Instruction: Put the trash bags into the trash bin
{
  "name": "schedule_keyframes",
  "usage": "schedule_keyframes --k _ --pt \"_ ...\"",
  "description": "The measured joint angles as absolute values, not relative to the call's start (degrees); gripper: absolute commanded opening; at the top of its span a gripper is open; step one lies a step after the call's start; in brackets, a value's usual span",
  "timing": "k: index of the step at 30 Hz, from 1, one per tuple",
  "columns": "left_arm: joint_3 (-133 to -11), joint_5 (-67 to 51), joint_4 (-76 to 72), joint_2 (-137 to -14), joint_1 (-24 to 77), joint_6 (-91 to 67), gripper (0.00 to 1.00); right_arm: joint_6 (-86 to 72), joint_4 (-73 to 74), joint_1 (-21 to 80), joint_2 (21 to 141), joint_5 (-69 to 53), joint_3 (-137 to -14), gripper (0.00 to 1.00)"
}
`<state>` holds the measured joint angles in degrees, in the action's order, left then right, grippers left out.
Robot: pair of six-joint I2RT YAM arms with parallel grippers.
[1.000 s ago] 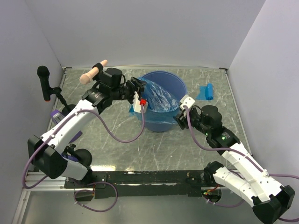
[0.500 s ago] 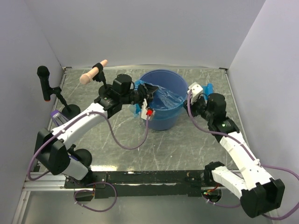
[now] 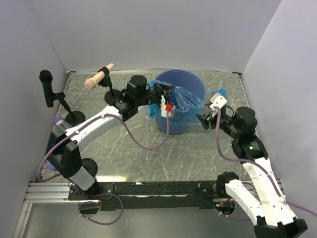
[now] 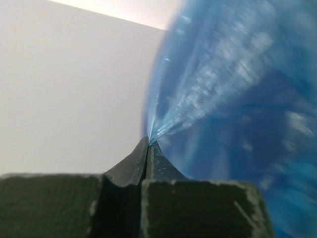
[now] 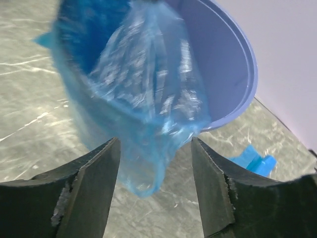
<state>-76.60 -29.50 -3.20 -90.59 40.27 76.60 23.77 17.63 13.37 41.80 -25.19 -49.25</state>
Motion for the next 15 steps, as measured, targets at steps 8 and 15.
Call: schedule_keyframes --k 8,15 --pt "-85.80 -28.03 -5.32 -93.47 40.40 65.58 0.02 23.94 19.16 17.98 43.77 -27.44 -51.42 0.79" --pt "-88.23 -27.14 -5.17 -95.48 40.42 57.82 0.02 24.03 17.37 21.04 48.99 -25.43 -52.21 0.99"
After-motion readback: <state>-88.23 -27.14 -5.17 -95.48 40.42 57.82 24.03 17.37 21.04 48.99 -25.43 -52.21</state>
